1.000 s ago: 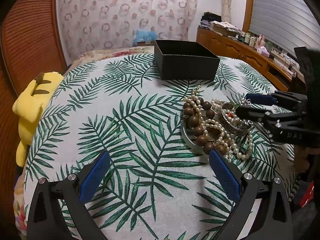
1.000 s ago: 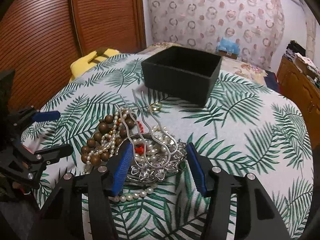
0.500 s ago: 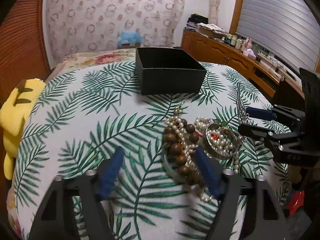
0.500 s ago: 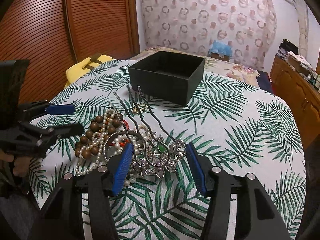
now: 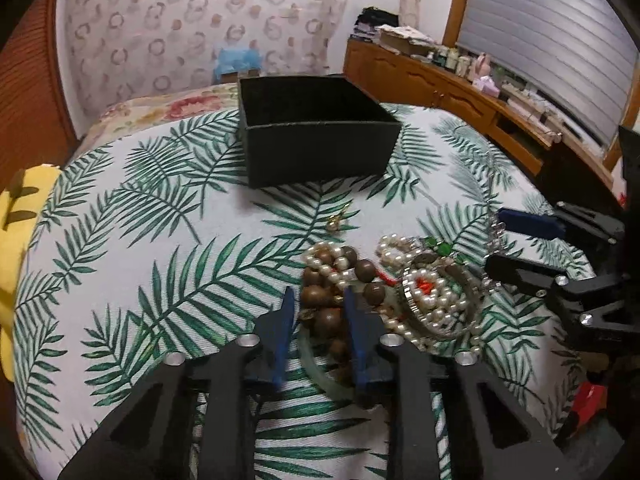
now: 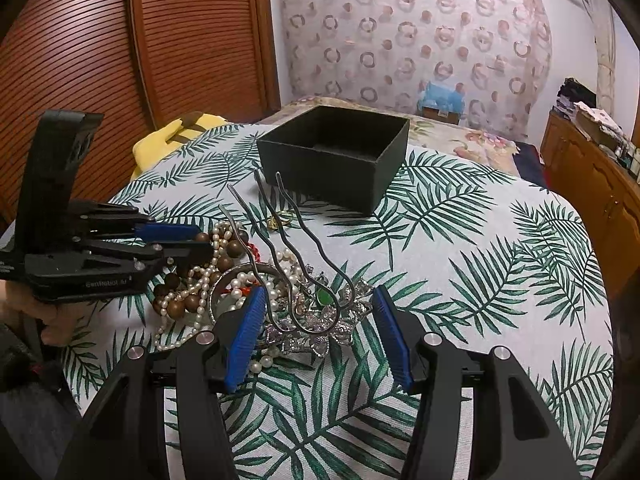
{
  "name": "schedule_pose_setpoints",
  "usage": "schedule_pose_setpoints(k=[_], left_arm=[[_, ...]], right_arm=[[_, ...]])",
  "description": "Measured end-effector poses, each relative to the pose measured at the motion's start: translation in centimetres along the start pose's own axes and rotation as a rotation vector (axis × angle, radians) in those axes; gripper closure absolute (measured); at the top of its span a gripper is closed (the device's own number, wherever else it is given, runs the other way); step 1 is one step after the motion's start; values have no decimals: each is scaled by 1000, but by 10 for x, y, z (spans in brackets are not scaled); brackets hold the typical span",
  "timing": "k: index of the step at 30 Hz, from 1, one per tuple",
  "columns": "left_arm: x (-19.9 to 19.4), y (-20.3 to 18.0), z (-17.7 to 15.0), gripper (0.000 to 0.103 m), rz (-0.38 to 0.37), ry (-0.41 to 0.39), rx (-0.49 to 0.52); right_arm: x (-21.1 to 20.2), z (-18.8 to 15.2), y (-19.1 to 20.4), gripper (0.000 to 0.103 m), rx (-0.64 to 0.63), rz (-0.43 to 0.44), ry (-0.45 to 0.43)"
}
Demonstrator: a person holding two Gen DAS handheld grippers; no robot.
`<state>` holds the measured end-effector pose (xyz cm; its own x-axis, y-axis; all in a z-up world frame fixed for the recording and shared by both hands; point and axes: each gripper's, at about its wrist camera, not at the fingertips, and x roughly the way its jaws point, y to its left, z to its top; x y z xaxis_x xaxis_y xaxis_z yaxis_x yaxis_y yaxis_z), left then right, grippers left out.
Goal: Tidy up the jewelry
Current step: 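Lift the bead bracelet with the left tool while the right tool lifts the hairpin toward the box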
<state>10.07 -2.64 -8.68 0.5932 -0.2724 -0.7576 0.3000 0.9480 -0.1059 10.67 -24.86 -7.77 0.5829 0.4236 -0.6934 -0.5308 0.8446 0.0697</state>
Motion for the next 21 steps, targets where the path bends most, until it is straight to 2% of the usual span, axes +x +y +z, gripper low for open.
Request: schedule_pose_setpoints(k=[2, 7, 21], left_arm=[[-8, 0, 3, 83, 22, -35, 8], [-31, 10, 15, 84, 18, -100, -19], [-77, 18, 55, 84, -20, -213, -36]], right_arm=[[0, 0, 0, 45, -1, 0, 0], [0, 0, 0, 45, -1, 0, -1], [-4, 10, 0, 45, -11, -4, -26]])
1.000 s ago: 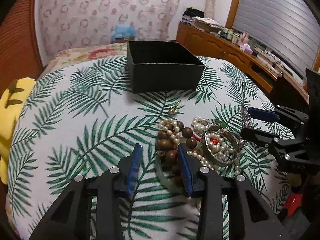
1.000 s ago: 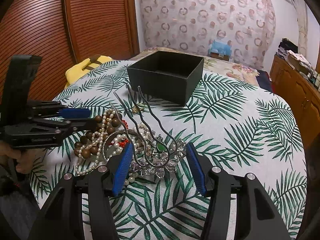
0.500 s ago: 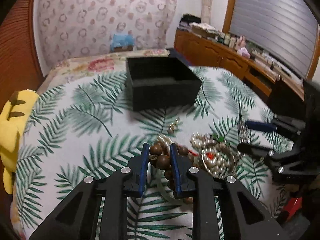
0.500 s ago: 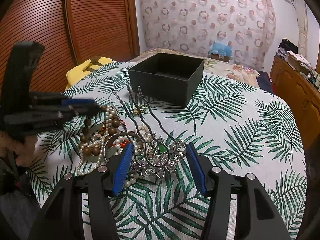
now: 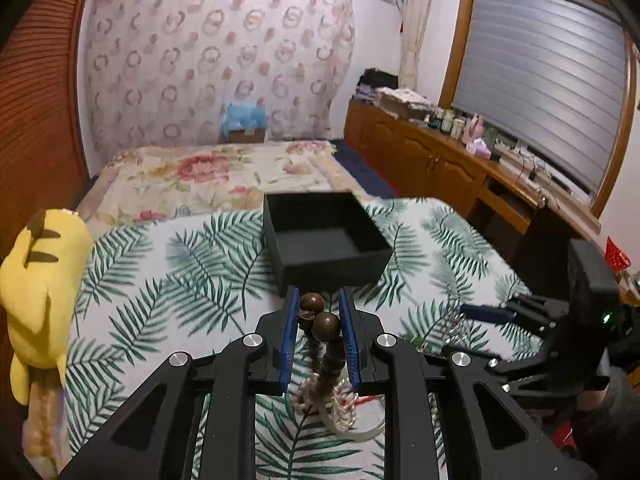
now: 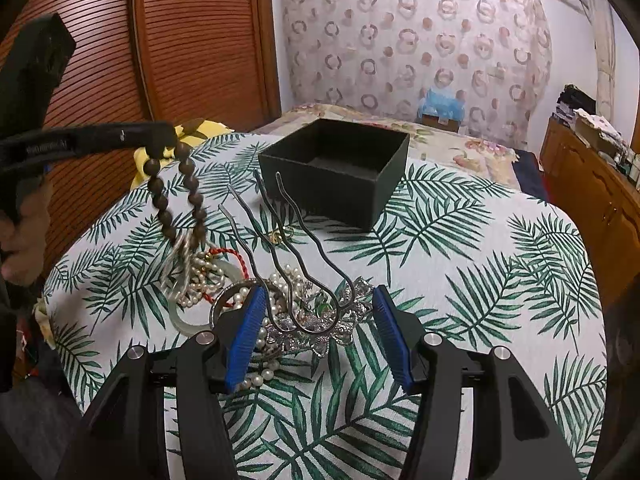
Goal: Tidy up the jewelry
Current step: 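Lift the bead bracelet with the left tool while the right tool lifts the hairpin toward the box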
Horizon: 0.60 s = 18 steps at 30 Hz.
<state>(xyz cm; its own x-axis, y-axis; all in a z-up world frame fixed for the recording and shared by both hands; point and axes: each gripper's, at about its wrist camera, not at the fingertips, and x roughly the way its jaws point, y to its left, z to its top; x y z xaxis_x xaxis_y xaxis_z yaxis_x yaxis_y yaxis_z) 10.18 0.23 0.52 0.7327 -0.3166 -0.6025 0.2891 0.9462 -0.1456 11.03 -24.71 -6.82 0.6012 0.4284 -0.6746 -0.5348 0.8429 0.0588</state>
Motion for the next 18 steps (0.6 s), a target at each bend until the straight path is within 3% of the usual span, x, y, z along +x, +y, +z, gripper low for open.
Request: schedule_pose_setpoints(k=[12, 13, 15, 18], left_arm=[[-30, -14, 27, 84, -42, -83, 23], [-32, -15, 28, 86, -45, -87, 26], [-35, -16, 30, 103, -55, -92, 28], [-45, -20, 38, 103, -49, -125, 37]], right_arm=[[0, 2, 0, 45, 1, 0, -3], [0, 1, 0, 45, 1, -1, -2], [1, 1, 0, 45, 1, -2, 0], [1, 0, 0, 45, 3, -3, -1]])
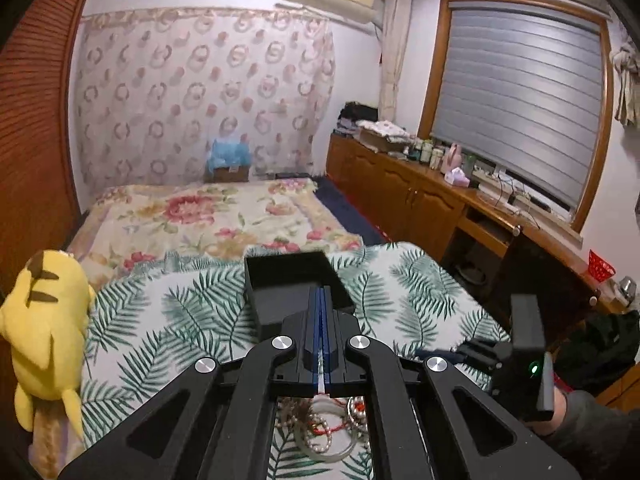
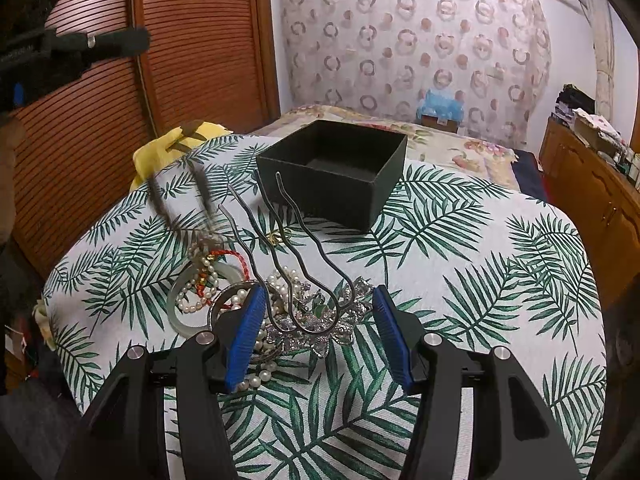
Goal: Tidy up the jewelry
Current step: 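Lift the bead bracelet with the left tool while the right tool lifts the hairpin toward the box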
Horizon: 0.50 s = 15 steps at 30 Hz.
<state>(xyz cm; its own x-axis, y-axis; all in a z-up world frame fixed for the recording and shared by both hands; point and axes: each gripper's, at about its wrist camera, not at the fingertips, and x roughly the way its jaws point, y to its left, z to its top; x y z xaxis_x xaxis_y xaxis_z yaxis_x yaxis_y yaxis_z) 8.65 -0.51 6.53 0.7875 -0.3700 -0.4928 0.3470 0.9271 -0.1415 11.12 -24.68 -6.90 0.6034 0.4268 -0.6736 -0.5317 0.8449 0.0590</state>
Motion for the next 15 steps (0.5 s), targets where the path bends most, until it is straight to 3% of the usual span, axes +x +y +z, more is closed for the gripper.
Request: schedule_pose_setpoints(k=[5, 10, 12, 15], left_arm=[[10, 3, -2, 103, 36, 30, 24], [39, 23, -33, 102, 95, 143, 0], [56, 31, -53, 87, 90, 221, -12], [73, 32, -77, 77, 96, 289, 4]], right_arm=[[0, -1, 0, 45, 1, 3, -1], [2, -3, -1, 45, 1, 4, 3], [4, -4, 0, 45, 2, 5, 8], [6, -6, 1, 45, 3, 5, 13]])
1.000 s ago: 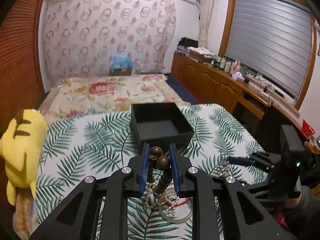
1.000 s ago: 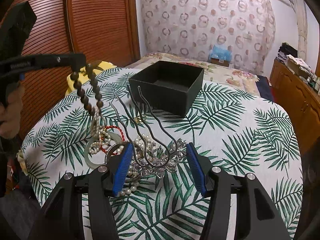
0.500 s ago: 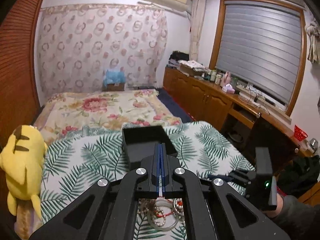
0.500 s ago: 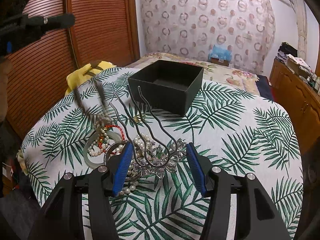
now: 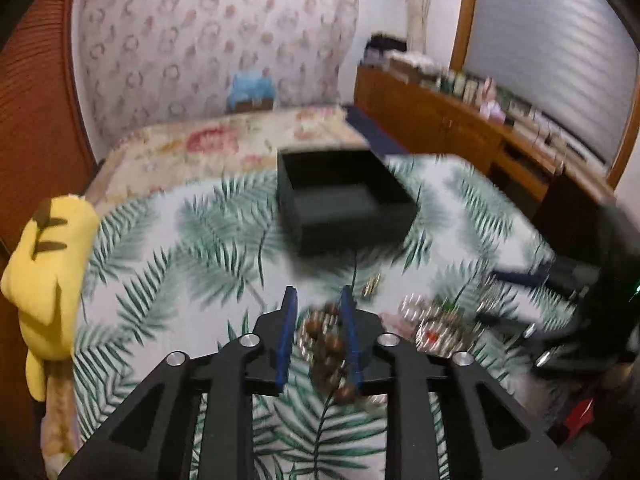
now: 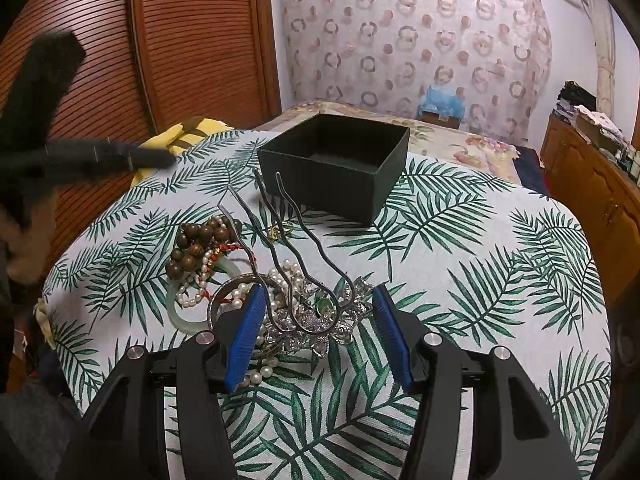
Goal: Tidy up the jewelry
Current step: 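Lift the bead bracelet with the left tool while the right tool lifts the hairpin toward the box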
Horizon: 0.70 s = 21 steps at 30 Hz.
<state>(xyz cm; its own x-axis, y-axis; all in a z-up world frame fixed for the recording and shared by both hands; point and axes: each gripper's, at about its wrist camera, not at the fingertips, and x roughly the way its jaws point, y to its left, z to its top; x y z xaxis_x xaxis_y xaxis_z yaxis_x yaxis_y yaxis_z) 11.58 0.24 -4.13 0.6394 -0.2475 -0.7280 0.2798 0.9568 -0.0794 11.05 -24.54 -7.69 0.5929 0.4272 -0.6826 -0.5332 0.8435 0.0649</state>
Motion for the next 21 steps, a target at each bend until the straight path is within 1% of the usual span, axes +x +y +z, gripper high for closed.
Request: schedule_pose_setpoints(k=[2, 3, 6, 8, 9, 10, 11, 12, 14, 16, 17, 21], left_arm=[[9, -1, -11, 75, -16, 25, 3], [14, -2, -15, 73, -21, 39, 4], [29, -4, -23, 71, -19, 84, 7], [33, -2, -28, 71, -24, 80, -1], [32, -1, -28, 73, -26, 82, -4], [32, -1, -27, 81, -27, 86, -6], [32, -2, -27, 87, -37, 90, 0], [30, -3, -27, 88, -37, 88, 8], [25, -5, -26, 88, -20, 67, 18], [17, -4, -23, 89, -32, 37, 4], [11, -4, -20, 94, -37, 17, -3], [-14, -6, -2, 95, -50, -58, -9]], right_arm=[[1, 0, 1, 45, 0, 2, 2], [1, 0, 1, 45, 0, 3, 3], [3, 0, 3, 45, -4, 4, 5], [2, 1, 3, 45, -5, 5, 4], [2, 1, 3, 45, -5, 5, 3], [2, 1, 3, 45, -5, 6, 3], [2, 1, 3, 45, -4, 6, 3], [2, 1, 3, 45, -4, 7, 4], [2, 1, 2, 45, -4, 6, 4], [2, 1, 3, 45, -1, 7, 6], [2, 0, 3, 45, -1, 7, 8], [2, 0, 4, 45, -3, 7, 10]])
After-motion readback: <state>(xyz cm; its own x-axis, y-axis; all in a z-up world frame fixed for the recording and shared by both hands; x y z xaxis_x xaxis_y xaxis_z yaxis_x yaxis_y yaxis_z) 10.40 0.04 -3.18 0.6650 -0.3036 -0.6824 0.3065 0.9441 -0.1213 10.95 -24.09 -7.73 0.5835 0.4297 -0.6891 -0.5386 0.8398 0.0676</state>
